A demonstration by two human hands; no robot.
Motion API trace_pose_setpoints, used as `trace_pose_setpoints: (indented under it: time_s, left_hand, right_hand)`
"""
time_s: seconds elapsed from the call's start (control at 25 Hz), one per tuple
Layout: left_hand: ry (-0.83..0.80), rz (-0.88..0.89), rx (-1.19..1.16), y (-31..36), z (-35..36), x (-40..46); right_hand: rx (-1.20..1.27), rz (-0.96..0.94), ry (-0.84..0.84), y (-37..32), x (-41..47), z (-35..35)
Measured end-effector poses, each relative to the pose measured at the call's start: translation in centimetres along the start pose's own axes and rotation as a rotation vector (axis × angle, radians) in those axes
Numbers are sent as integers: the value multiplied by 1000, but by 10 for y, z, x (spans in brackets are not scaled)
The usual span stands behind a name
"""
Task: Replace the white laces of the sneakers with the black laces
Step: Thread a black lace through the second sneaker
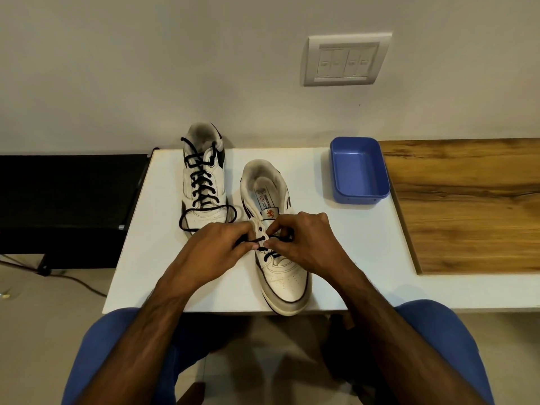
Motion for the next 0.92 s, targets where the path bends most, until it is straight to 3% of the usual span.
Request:
trace_pose_setpoints:
  time_s: [0.2,0.4,0.56,0.72,0.92]
  left_hand:
    - [179,-158,-531,-10,-14,2]
    - [321,-81,-315,-7,-27,4]
    - [391,-50,-216,-8,-29,5]
    - [384,-181,-441,-16,-23,2]
    - [255,-333,-789,-26,-9,3]
  right_hand:
    - [36,-7,-17,-4,-1,3]
    - [255,5,-60,1,-4,-5]
    - [181,-54,-24,0,-3,-13]
    - [69,-146,-21,-5,-1,-13]
    - [83,-135,-17,-2,0,-18]
Point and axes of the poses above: each hand's wrist, its own x-axis towards the middle knuckle, its own z-axis out of the palm, y = z × x, the point moved 8 cm from there along x, towards the middle knuckle, and after that the axes turned 3 degrees about y, right-handed, at the moved point
